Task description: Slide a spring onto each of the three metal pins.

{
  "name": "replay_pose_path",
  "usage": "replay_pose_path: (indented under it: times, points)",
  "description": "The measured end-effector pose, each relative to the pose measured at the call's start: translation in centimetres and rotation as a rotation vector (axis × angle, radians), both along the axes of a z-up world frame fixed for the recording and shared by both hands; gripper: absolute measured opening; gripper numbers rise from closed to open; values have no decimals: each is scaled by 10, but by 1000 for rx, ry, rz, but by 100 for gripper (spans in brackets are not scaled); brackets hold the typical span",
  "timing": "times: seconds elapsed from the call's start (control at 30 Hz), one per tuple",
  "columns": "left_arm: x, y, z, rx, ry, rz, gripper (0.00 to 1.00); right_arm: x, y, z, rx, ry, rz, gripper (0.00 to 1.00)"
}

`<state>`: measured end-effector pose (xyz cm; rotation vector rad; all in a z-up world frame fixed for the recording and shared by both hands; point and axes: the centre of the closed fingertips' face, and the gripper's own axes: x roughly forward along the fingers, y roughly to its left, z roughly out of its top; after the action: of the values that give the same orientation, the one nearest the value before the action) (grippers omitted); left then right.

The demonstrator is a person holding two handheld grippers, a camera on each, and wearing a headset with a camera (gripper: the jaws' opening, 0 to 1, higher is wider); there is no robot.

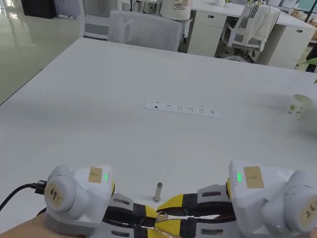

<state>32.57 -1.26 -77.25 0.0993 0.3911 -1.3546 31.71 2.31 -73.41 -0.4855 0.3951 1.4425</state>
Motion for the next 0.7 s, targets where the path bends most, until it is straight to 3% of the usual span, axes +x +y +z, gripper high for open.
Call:
replay_pose_path:
  times: [0.47,0.7]
  points:
    - [5,27,-3,6,37,79,16,11,-9,-2,-12,-17,-48,7]
    - [7,31,0,-6,33,100,24,13,-10,-2,-12,-26,-56,7]
